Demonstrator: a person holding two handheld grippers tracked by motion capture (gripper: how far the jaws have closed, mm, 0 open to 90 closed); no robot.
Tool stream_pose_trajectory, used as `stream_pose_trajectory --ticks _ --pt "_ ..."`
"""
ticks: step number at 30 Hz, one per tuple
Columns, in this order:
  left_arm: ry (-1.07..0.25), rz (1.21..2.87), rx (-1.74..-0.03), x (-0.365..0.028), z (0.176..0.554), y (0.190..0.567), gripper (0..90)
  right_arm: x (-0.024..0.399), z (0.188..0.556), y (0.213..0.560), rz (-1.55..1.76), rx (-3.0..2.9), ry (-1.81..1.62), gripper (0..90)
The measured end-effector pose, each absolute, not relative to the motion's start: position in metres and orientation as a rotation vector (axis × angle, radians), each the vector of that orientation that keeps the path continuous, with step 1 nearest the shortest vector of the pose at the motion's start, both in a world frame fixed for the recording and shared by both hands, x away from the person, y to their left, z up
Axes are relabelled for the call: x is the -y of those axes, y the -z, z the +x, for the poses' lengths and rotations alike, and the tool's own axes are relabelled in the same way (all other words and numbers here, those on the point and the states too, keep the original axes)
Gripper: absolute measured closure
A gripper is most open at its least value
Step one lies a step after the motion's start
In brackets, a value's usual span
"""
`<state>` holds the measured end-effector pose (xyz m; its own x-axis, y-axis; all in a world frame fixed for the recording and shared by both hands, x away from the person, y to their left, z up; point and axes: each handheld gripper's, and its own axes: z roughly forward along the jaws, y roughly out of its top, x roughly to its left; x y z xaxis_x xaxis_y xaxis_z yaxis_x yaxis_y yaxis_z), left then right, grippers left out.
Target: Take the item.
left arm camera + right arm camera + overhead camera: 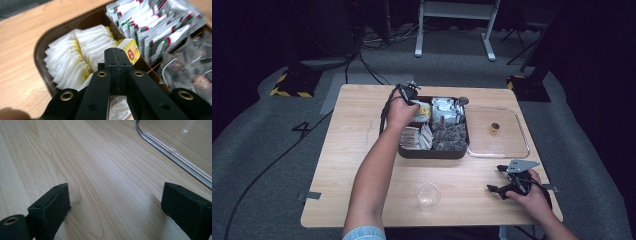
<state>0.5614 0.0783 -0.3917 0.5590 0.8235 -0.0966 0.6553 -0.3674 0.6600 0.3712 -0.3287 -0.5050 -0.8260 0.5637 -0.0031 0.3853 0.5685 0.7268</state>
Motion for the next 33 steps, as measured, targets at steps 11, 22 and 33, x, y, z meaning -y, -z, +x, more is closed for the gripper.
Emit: stream_pose_trajectory --ticks 11,22,33 --pt "-0.336 2.109 -1.063 -0.097 0.536 0.359 90.0 0.328 0.372 0.505 0.793 -2.567 -1.105 8.6" --pt "-0.338 2.103 -0.943 -0.105 0.493 0.327 90.0 0.328 0.373 0.505 0.793 -2.566 -1.103 8.7" --pt "-0.365 2.09 -0.819 -0.108 0.436 0.316 90.0 0.327 0.373 0.505 0.796 -2.567 -1.102 8.6"
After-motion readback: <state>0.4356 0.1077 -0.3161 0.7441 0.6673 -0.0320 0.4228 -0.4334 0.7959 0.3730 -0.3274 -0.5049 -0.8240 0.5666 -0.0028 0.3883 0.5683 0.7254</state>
